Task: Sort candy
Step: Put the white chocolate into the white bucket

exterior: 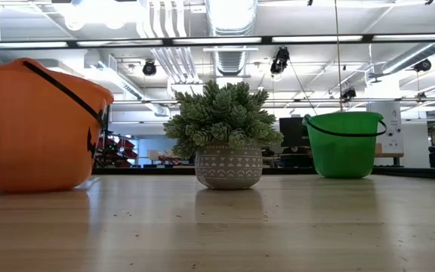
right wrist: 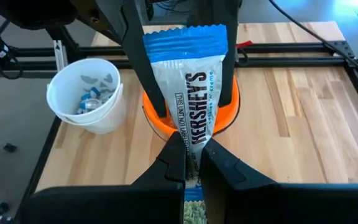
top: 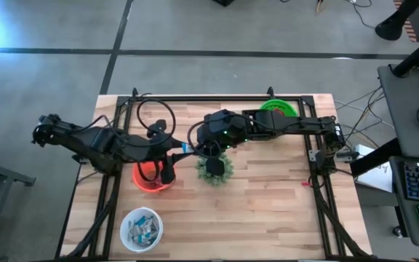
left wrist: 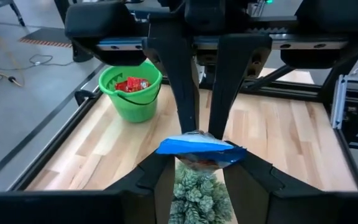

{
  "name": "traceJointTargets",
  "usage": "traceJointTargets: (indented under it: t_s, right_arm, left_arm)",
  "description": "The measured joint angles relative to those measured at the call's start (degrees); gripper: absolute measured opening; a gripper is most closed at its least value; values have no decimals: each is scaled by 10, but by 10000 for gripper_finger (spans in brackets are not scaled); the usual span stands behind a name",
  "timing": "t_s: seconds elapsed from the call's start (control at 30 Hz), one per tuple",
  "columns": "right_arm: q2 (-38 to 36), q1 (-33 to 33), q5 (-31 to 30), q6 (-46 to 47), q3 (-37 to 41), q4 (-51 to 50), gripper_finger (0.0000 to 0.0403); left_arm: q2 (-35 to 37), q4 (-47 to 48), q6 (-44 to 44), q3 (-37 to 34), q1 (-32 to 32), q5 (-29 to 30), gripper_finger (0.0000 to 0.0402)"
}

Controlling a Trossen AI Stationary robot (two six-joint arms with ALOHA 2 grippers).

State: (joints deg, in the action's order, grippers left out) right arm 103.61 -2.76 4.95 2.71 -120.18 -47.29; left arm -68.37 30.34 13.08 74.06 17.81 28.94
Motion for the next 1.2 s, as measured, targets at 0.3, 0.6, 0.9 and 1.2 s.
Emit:
traceJointTargets:
  t_s: [0.3, 0.6, 0.9, 1.2]
  right_arm:
    - [1, -2, 21, 4, 0, -1, 13]
    - [1, -2, 21, 11, -1, 0, 15]
    - [2, -3, 26, 12, -2, 5, 113]
    - [-37, -5, 32, 17, -5, -71, 190]
  left_arm:
    - [-9, -19, -47, 0, -13, -2, 49]
    - [-10, -8, -52, 1, -14, -2, 8]
    - [-10, -3, -53, 2, -14, 1, 6]
    - [-3, 128, 21, 33, -14, -62, 6]
